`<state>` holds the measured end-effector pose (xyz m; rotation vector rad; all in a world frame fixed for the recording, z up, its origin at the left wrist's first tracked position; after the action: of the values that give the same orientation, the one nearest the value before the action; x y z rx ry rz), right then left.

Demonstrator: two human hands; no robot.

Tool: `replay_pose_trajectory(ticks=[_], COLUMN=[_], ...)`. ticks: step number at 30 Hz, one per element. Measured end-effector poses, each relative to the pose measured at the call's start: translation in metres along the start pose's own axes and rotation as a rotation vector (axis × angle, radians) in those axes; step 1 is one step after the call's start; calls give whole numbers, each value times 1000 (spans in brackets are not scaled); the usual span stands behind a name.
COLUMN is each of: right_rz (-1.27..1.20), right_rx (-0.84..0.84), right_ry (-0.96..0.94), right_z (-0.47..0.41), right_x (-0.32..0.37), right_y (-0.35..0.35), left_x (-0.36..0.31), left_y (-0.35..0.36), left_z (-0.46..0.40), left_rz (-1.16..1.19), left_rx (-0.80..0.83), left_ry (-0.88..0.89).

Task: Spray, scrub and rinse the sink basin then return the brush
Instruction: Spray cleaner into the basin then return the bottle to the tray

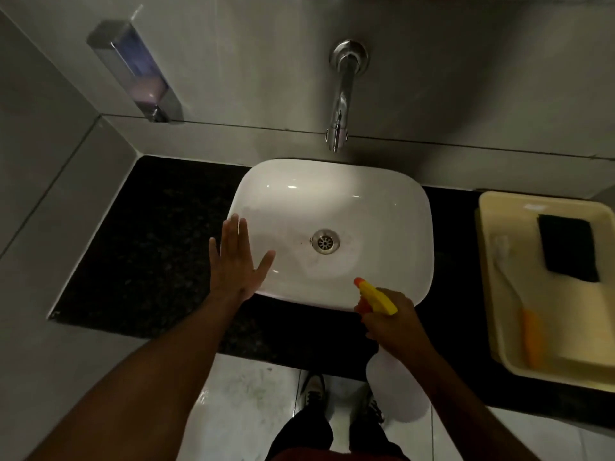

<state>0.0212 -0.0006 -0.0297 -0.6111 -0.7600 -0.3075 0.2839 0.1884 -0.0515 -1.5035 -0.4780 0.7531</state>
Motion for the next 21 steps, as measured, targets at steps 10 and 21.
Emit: replay_pose_trajectory(ticks=[10,21], right_rz=[141,204], right_rx=[-67,-59], right_ry=[-3,3], right_z=[5,-6], right_x=[6,37], right_y=[29,40], left_x=[11,14], left_y=[6,10], left_z=[-3,-5], left_rz=[117,108], left_rx=[-7,-35], left_ry=[5,20])
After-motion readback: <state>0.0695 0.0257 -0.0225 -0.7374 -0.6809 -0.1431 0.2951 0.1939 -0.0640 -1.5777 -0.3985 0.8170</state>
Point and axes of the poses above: each hand's wrist, its own z-axis away from the middle knuckle, its own y-axis out of the palm, x = y × z, the point moved 8 cm from there along -z, towards the middle knuckle, and after that the axes turned 10 degrees about y, right-handed, at the moved point
